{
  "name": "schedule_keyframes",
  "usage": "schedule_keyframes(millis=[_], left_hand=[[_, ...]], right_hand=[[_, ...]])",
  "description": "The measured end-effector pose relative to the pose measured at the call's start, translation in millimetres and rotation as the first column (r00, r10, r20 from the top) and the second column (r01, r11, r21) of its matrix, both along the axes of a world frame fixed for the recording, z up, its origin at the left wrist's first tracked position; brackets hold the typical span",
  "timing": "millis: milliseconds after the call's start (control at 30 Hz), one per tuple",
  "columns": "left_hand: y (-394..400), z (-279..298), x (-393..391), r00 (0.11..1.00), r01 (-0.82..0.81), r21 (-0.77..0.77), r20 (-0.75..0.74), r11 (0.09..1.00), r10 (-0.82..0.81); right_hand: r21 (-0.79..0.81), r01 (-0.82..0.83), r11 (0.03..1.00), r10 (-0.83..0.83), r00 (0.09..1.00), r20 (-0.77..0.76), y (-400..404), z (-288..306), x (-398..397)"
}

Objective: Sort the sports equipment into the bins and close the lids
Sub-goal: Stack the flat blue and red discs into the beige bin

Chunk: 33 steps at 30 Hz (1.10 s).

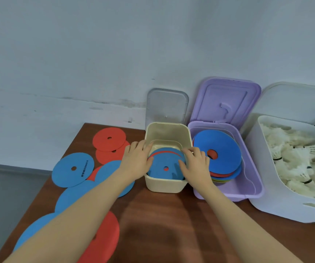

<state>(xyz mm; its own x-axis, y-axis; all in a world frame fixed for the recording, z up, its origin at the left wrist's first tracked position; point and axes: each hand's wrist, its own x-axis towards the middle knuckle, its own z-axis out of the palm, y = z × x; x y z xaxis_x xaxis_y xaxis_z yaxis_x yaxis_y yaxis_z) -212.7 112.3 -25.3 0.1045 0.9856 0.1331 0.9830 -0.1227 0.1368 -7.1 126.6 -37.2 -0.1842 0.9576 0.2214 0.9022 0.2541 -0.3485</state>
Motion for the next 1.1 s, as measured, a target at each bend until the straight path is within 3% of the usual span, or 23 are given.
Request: schedule_keyframes(millis=[167, 400, 567, 700, 900, 1000, 1100], left_hand=[[-55.3, 14.7, -5.6, 0.998, -0.032, 0.044, 0.061, 0.999, 0.029], [-126.5, 6.2, -32.7, 0.980, -0.196, -0.025, 0.036, 0.980, 0.197], [-171.0, -21.1, -64.8, 0.941, -0.326, -0.126, 0.055, 0.937, 0.335], [-197.6, -55.4, -96.8, 0.870, -0.463, -0.296, 0.025, 0.835, 0.492], [-233.6, -91.3, -155.4, 0.800, -0.559, -0.467, -0.086, 0.685, 0.594], [-248.0, -105.6, -184.1, 0.756, -0.611, -0.510, -0.148, 0.606, 0.638], [-256.5, -114.1, -199.1, 0.756, -0.601, -0.516, -0.120, 0.610, 0.644]], right_hand=[[0.090, -0.096, 0.991, 0.102, 0.993, -0.056, -38.8, 0.8, -5.4], [0.124, -0.251, 0.960, 0.270, 0.946, -0.179, -94.2, -11.9, -35.5], [-0.041, -0.338, 0.940, 0.325, 0.928, -0.184, -119.2, -33.0, -70.7], [-0.214, -0.293, 0.932, 0.268, 0.954, -0.137, -127.7, -48.5, -103.0], [-0.461, -0.108, 0.881, 0.166, 0.982, 0.086, -158.2, -78.8, -148.2], [-0.501, 0.011, 0.865, 0.077, 0.985, 0.154, -179.5, -94.8, -169.7], [-0.450, 0.128, 0.884, -0.052, 0.983, 0.178, -198.2, -106.1, -189.8]])
